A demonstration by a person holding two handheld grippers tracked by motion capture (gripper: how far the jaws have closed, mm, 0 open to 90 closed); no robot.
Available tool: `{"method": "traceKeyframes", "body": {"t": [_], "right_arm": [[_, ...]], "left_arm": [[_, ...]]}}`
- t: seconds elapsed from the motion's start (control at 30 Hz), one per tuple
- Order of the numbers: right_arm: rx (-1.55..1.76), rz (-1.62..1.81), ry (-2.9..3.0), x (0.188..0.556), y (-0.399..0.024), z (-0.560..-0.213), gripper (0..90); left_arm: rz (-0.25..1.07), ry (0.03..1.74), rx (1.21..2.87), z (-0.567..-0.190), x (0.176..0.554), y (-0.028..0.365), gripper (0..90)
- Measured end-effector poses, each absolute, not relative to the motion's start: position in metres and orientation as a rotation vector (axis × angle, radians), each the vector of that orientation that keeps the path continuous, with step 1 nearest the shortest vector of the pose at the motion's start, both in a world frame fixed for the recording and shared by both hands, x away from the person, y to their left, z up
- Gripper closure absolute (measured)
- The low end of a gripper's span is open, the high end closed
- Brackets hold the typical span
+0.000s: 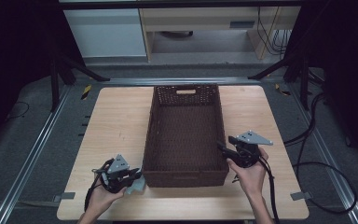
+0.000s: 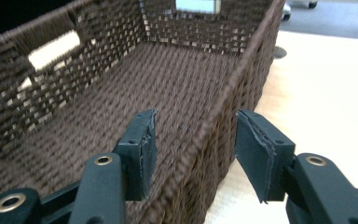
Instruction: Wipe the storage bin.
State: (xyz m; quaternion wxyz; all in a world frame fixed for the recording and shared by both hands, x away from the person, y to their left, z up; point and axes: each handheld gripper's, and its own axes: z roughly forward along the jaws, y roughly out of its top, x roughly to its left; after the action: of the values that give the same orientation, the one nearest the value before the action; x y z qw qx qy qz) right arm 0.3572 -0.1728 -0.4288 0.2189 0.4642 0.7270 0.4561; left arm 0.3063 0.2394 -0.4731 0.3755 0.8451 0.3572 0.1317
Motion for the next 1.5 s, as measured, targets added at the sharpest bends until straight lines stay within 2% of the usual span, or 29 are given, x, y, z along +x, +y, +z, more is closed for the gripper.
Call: {"method": "traceKeyframes", "body": {"t": [0.1, 0.37, 0.53, 0.7, 0.77, 1.0, 1.17, 1.37, 1.5], "right_arm": [[1.288, 1.234, 2.044, 0.361, -0.170, -0.435, 49.7], [1.299, 1.181, 2.004, 0.363, -0.163, -0.438, 66.9], [1.341, 1.199, 1.943, 0.363, -0.163, -0.440, 68.3], [1.363, 1.146, 1.920, 0.364, -0.160, -0.438, 67.8], [1.360, 1.138, 1.927, 0.364, -0.159, -0.437, 66.4], [1.313, 1.238, 1.881, 0.357, -0.172, -0.427, 48.3], [1.313, 1.293, 1.817, 0.350, -0.189, -0.417, 40.7], [1.358, 1.250, 1.781, 0.347, -0.217, -0.428, 33.6], [1.387, 1.211, 1.781, 0.346, -0.232, -0.441, 32.2]], "left_arm": [[0.342, 0.902, 2.150, -0.470, 0.303, 0.239, 79.5], [0.401, 0.852, 2.014, -0.440, 0.290, 0.245, 79.5], [0.425, 0.841, 1.971, -0.431, 0.284, 0.251, 79.4], [0.432, 0.831, 1.999, -0.433, 0.284, 0.248, 79.4], [0.426, 0.834, 2.018, -0.437, 0.285, 0.247, 79.4], [0.351, 0.893, 2.103, -0.462, 0.290, 0.242, 79.4], [0.329, 0.912, 2.159, -0.471, 0.287, 0.239, 79.4], [0.356, 0.888, 2.058, -0.451, 0.277, 0.245, 79.3], [0.389, 0.868, 1.966, -0.432, 0.270, 0.252, 79.3]]}}
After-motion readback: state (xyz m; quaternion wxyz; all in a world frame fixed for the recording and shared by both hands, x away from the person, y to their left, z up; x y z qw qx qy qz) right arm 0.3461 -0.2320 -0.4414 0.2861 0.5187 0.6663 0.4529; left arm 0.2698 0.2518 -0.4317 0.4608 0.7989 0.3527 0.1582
